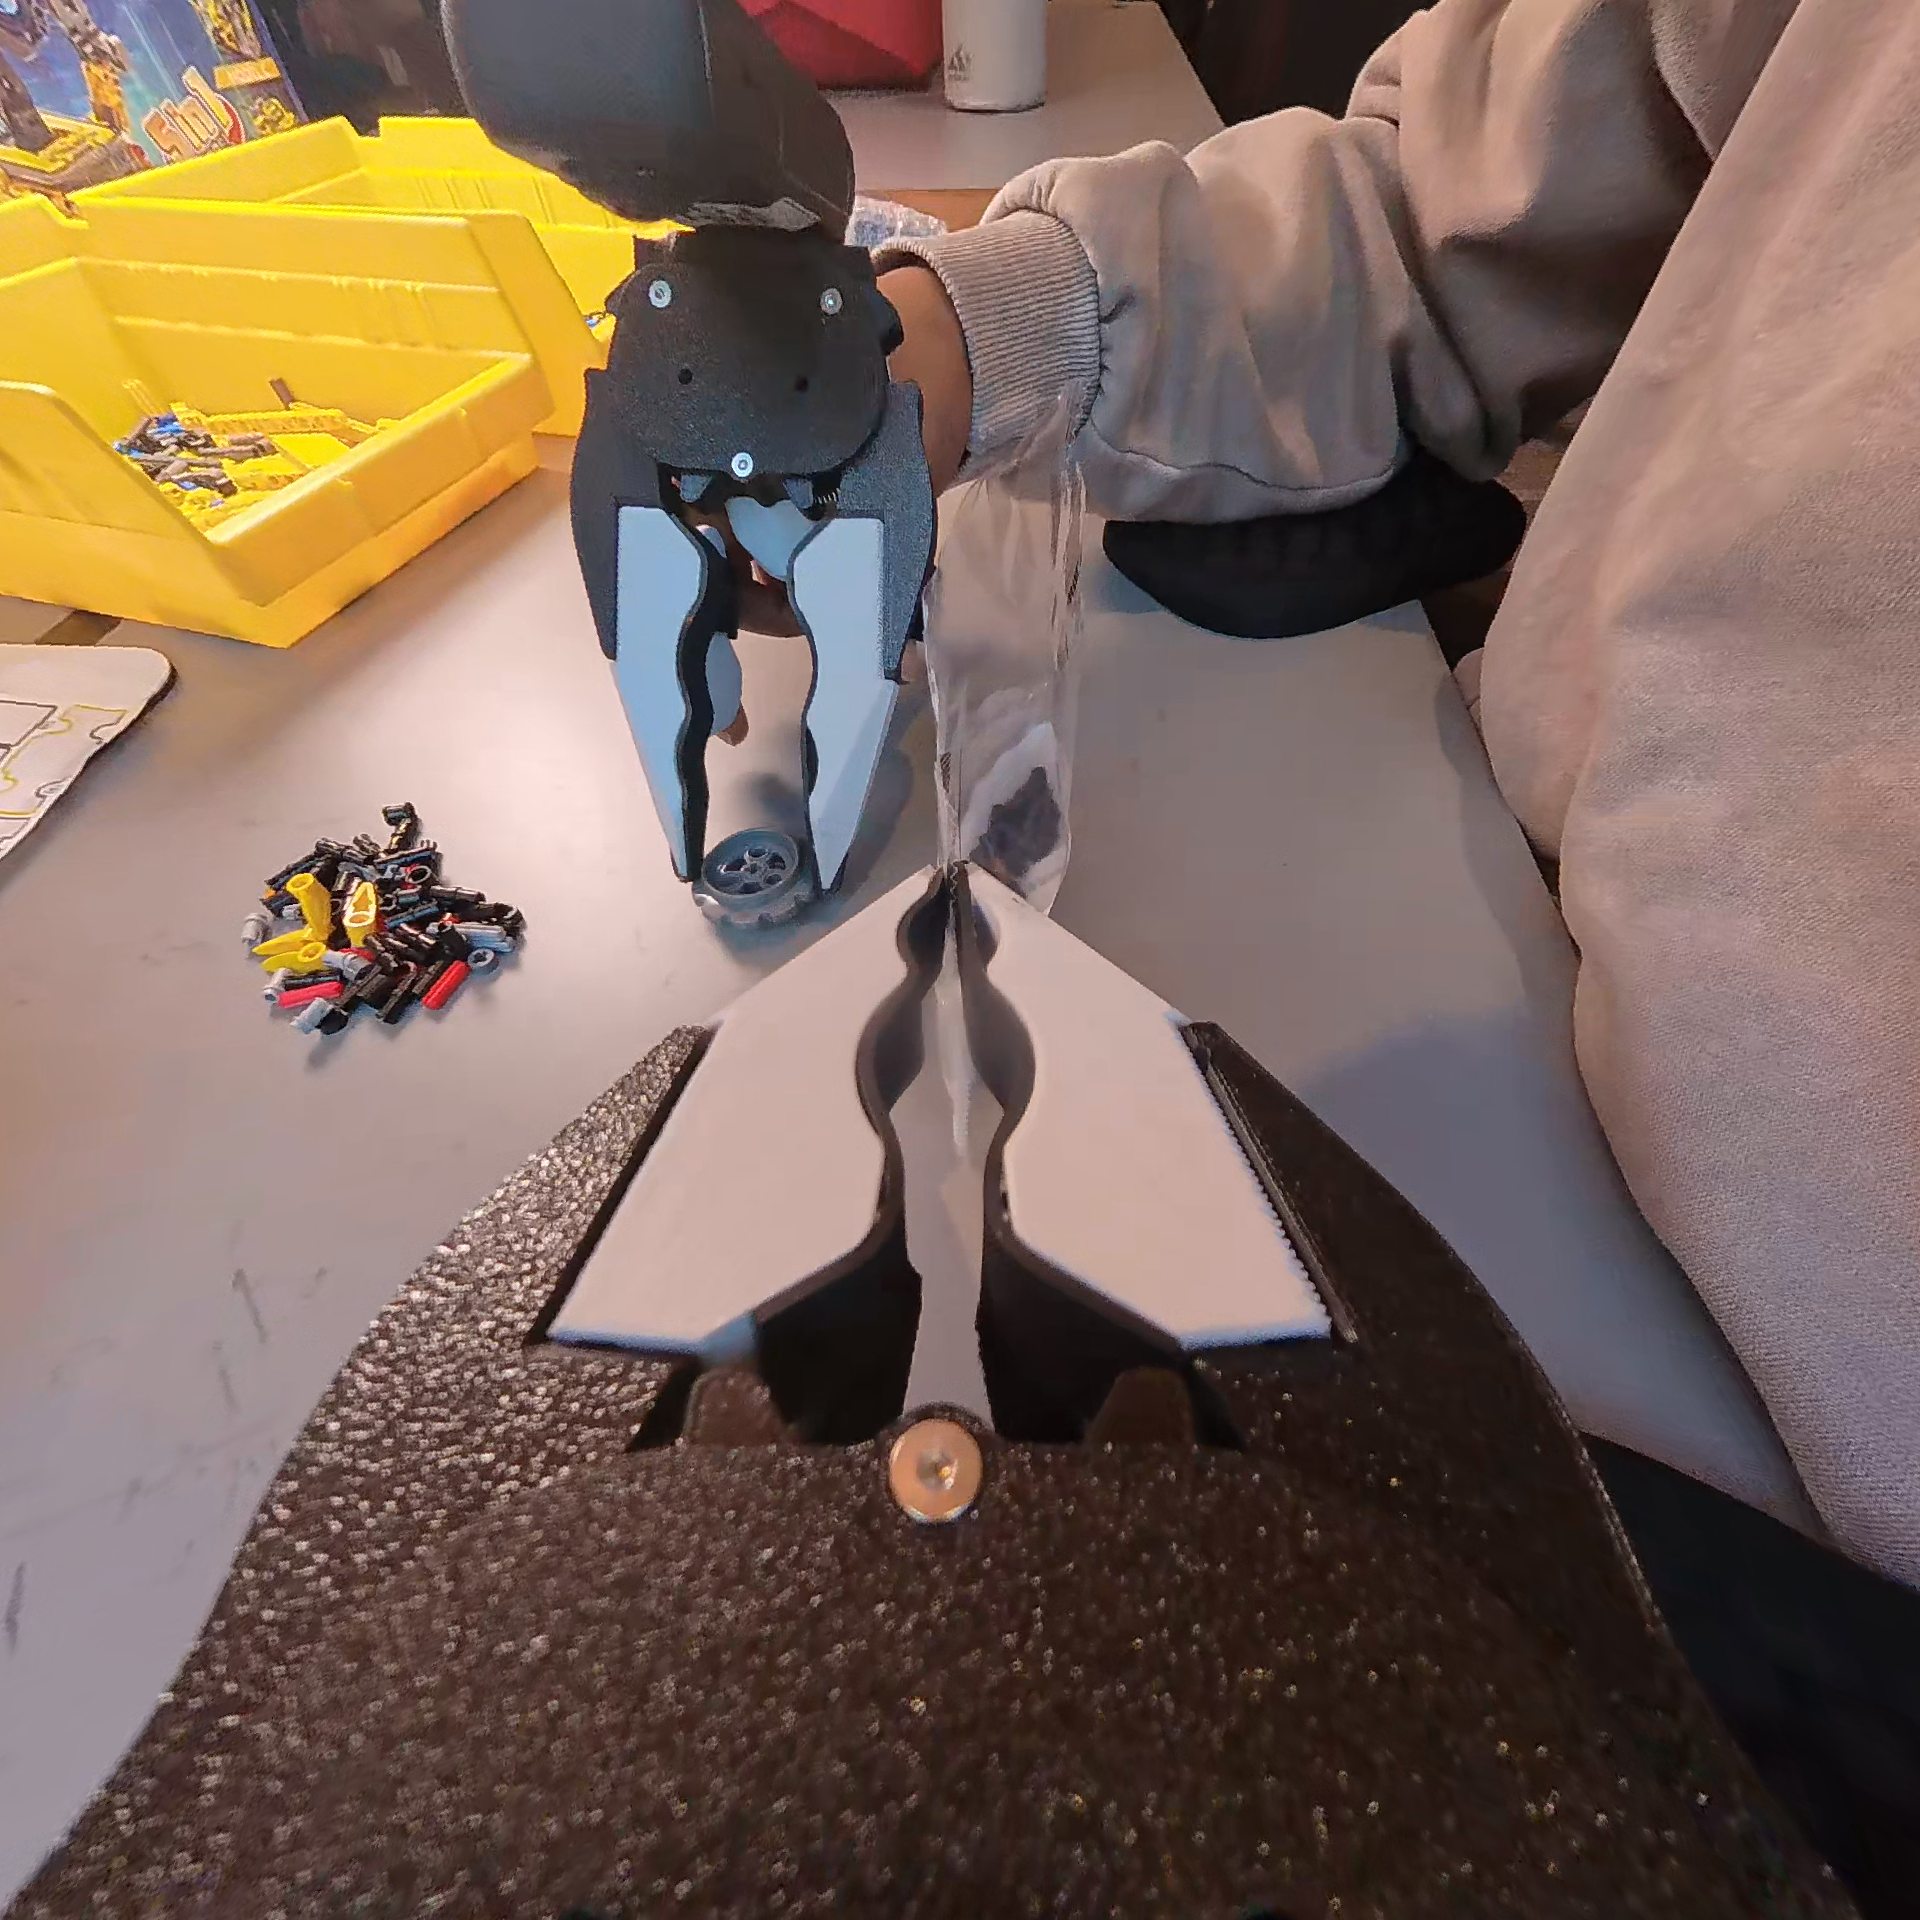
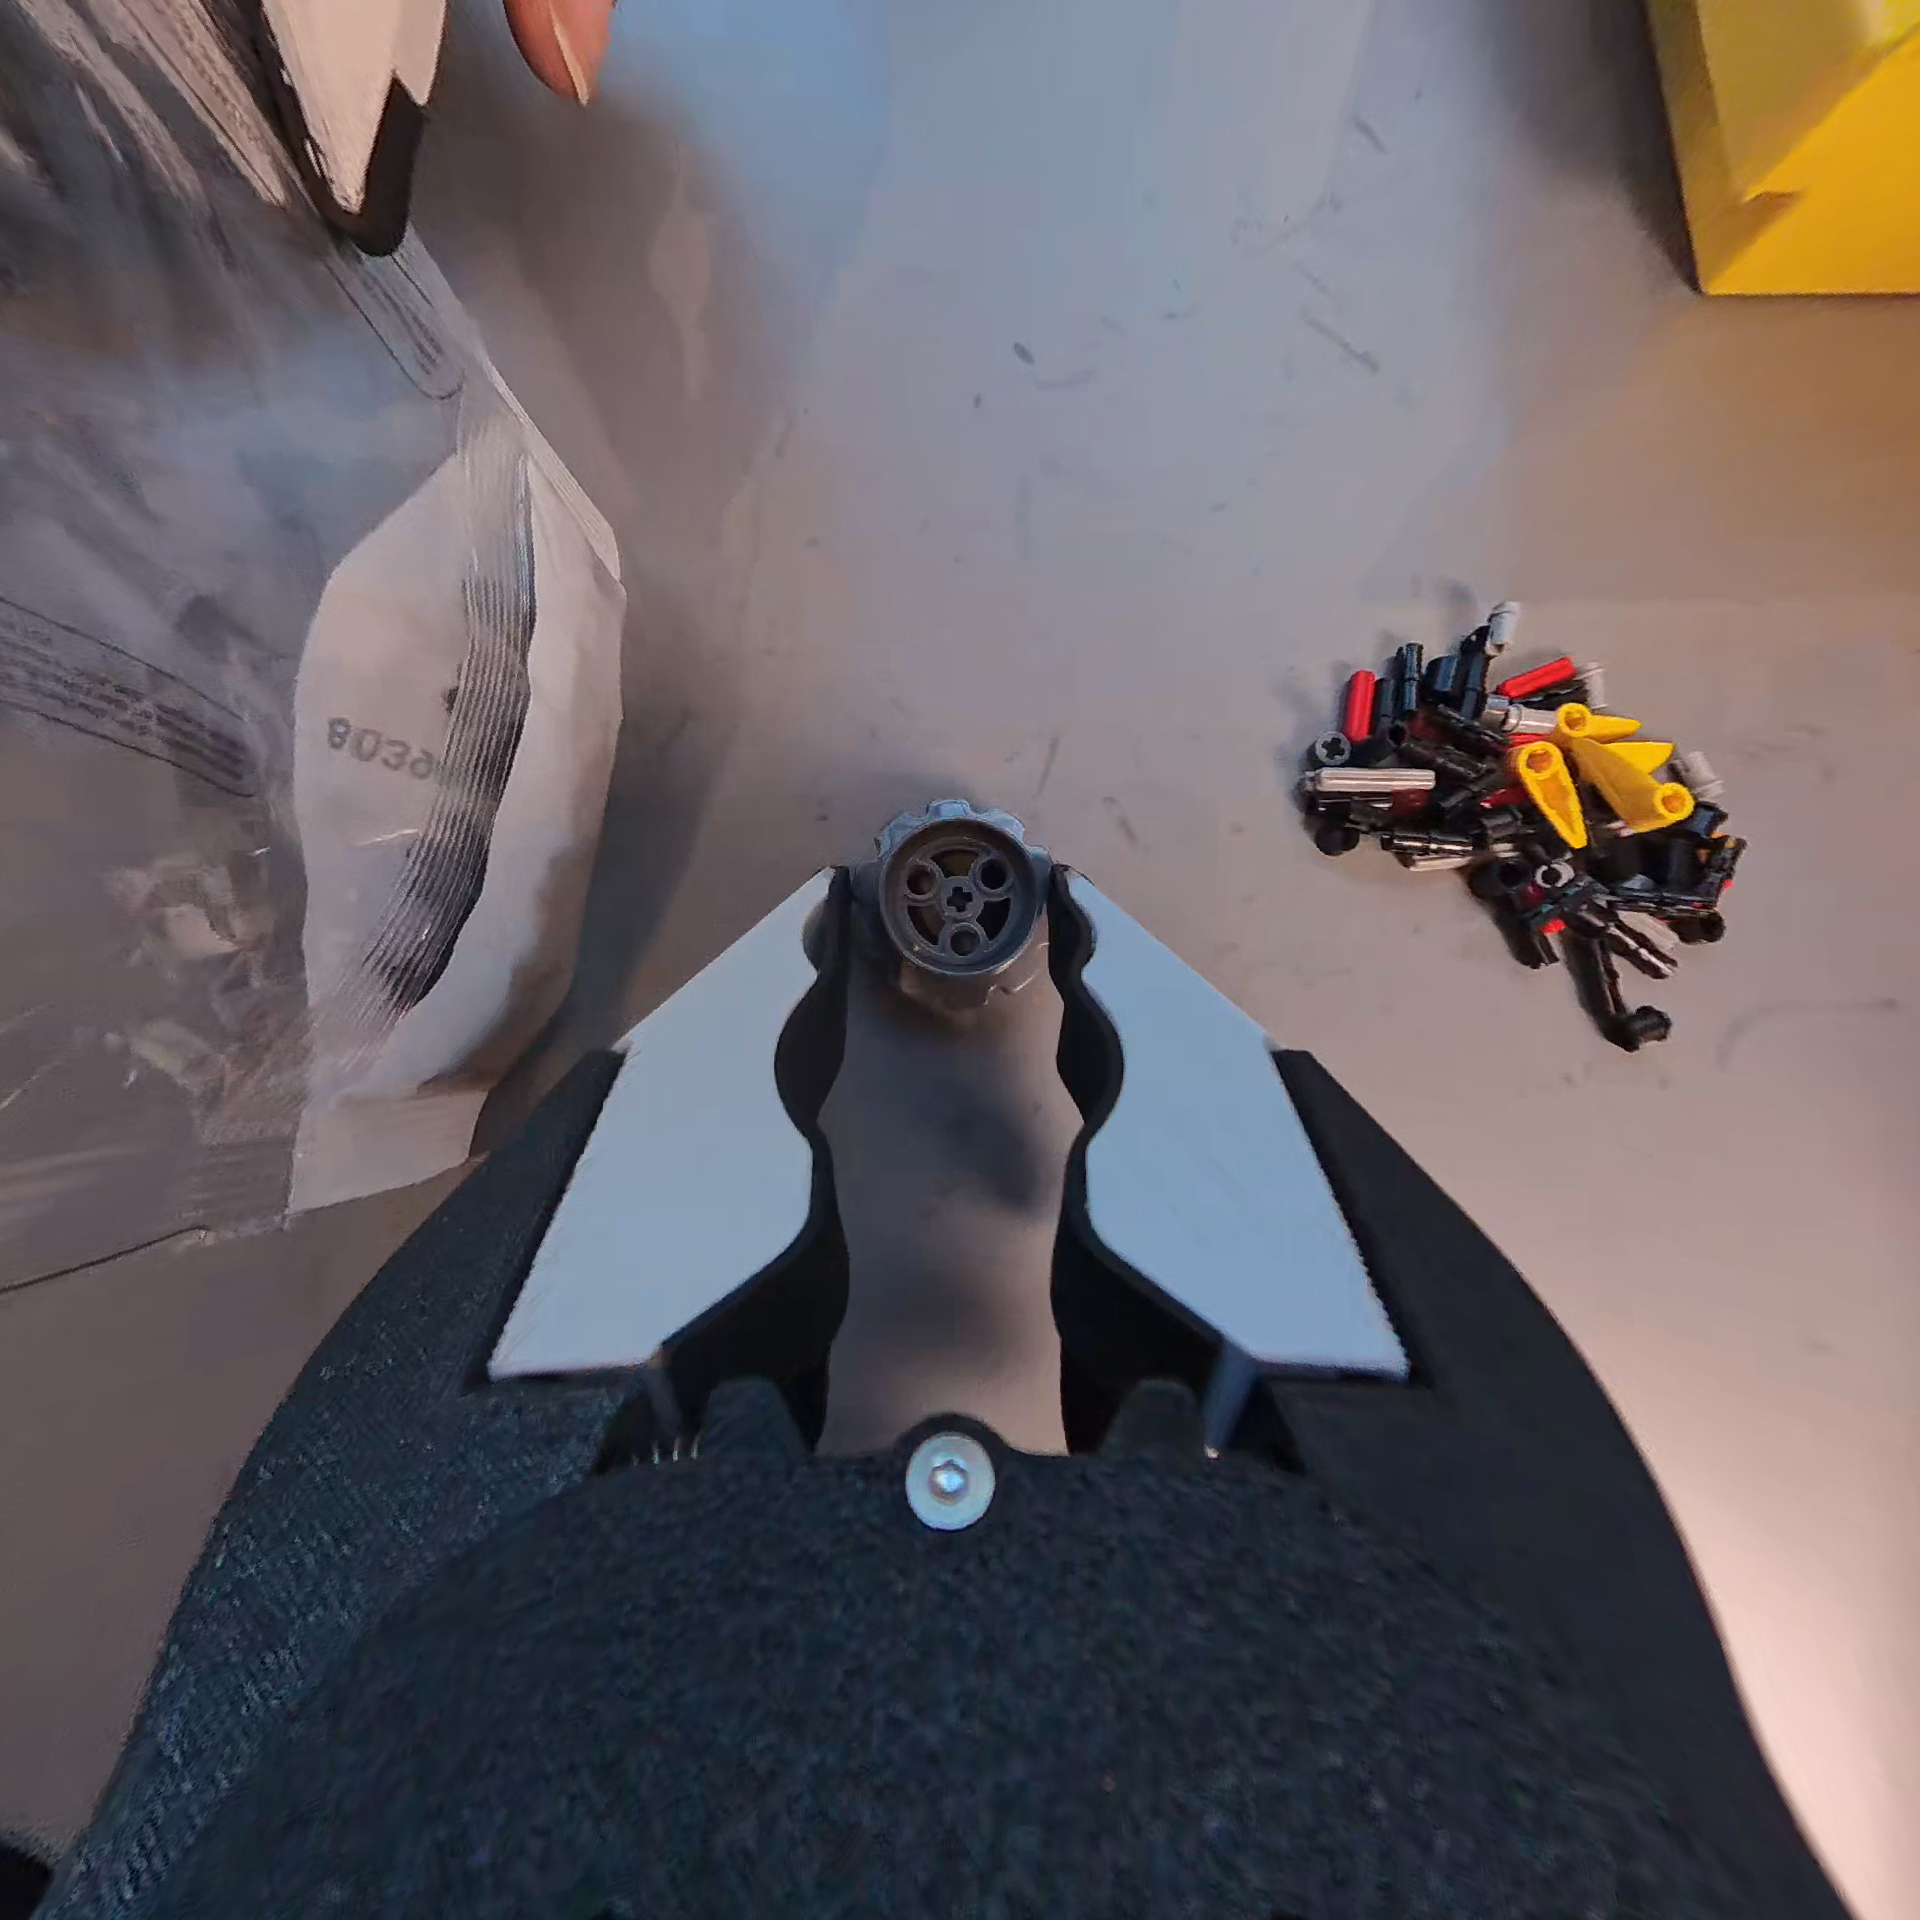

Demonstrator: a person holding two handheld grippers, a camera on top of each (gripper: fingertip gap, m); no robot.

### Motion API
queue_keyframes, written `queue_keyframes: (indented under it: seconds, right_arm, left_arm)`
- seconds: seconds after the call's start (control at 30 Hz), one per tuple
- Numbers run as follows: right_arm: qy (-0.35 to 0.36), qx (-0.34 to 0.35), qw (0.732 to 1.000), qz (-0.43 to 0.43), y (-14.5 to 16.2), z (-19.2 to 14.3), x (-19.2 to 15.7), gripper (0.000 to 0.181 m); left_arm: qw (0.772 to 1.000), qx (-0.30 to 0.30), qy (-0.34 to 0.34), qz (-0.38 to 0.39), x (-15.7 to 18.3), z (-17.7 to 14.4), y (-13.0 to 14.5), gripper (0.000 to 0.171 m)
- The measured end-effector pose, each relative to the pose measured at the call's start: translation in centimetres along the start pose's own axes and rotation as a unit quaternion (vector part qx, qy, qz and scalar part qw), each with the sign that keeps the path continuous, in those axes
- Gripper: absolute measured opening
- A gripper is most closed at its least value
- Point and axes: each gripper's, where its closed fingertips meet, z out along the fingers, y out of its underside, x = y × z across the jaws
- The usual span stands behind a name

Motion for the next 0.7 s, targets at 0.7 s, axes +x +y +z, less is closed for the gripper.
queue_keyframes:
  seconds: [0.7]
  right_arm:
    - [0.063,-0.027,0.996,0.053,-1.6,2.2,16.6,0.035]
  left_arm:
    - [1.000,0.005,0.000,-0.006,-0.1,0.1,0.3,0.000]
